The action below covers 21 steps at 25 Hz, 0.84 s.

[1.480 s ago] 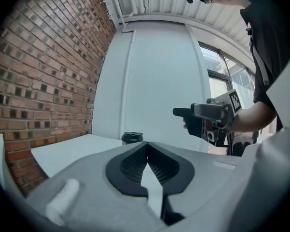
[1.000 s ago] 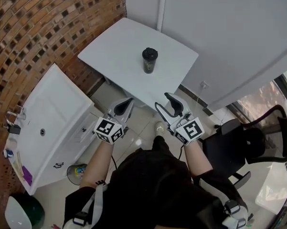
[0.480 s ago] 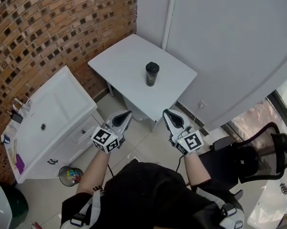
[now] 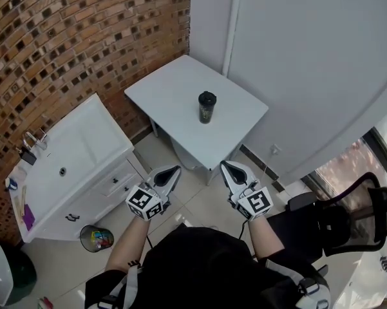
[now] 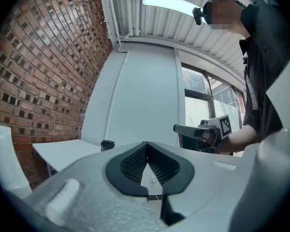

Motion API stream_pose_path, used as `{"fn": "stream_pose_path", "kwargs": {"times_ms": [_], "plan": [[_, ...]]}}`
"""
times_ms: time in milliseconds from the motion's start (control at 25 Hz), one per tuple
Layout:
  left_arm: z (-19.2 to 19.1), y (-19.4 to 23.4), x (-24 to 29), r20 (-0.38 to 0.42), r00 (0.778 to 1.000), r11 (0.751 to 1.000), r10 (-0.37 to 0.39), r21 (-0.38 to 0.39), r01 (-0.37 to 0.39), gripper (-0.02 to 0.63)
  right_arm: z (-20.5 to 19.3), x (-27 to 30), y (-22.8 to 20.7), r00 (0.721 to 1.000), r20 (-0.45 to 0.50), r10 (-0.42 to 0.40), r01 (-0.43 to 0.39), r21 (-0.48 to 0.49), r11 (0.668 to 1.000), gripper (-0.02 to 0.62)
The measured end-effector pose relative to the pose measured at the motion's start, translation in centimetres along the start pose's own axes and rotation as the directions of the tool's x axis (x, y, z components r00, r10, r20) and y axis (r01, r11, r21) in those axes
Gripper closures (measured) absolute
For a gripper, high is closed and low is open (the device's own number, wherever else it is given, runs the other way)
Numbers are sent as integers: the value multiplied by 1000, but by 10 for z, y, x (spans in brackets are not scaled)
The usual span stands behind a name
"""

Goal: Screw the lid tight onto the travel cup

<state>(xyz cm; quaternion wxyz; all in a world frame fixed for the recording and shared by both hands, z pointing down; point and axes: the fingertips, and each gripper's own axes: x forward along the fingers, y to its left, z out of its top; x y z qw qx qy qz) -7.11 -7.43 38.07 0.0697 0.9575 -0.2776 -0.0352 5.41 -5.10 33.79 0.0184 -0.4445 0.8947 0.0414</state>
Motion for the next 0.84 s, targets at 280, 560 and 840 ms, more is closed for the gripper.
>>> {"fn": "stream_pose_path", "kwargs": {"times_ms": [280,560,840], "plan": [[4,5,-4,20,1000,1000,20,-18,-19,604,-1,4,3,999,-6,33,-33,-5,999,595],[5,6,-4,16,1000,1000,23,-9,-23,604,-7,9,1,999,-26,45,-45,5,999,594],[-4,21,-5,2,999,999,41,-26,-41,604,-13,16,1,997,-40,58,-58,13,998,594]]}}
